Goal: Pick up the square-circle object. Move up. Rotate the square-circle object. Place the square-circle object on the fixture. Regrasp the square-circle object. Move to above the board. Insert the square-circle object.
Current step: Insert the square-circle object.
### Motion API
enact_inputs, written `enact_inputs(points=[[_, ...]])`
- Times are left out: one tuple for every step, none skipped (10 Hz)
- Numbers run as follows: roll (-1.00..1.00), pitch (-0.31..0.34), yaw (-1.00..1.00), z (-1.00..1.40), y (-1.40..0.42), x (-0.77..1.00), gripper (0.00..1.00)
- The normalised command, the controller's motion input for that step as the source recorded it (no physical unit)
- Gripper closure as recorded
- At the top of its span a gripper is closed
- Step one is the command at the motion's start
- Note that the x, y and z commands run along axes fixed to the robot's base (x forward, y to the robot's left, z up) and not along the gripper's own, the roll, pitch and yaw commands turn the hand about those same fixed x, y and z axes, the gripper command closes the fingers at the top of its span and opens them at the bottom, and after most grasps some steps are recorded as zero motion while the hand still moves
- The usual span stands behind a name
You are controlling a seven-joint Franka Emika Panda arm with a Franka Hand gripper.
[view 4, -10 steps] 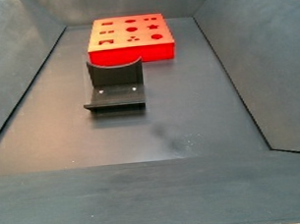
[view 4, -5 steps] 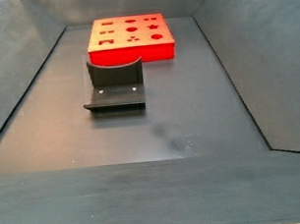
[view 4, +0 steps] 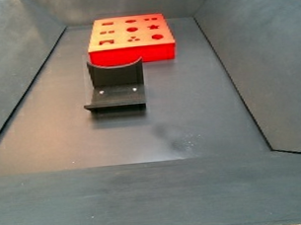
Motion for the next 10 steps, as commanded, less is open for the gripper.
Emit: enact_inputs(points=[[0.00, -0.064, -1.00, -0.34, -0.08, 0.00, 1.00], [0.00, -0.054, -1.00, -0.36, -0.03, 0.00, 1.00], [0.00, -0.053, -1.00, -0.39, 0.00, 0.00, 1.00], [0.00, -0.053, -1.00, -0.38, 0.00, 0.00, 1.00], [0.00, -0.057, -1.00, -0.39, 0.00, 0.00, 1.00], [0.00, -0.066, -1.00, -0.42, 0.00, 0.00, 1.00], [0.00, -0.097, -1.00, -0.44, 0.00, 0.01, 1.00], [0.00, -0.136, -1.00, -0.48, -0.01, 0.03, 1.00], [0.06, -0.169, -0.89, -0.60, -0.12, 0.11, 1.00], [0.22, -0.134, -0.75, -0.64, -0.28, 0.25, 1.00]])
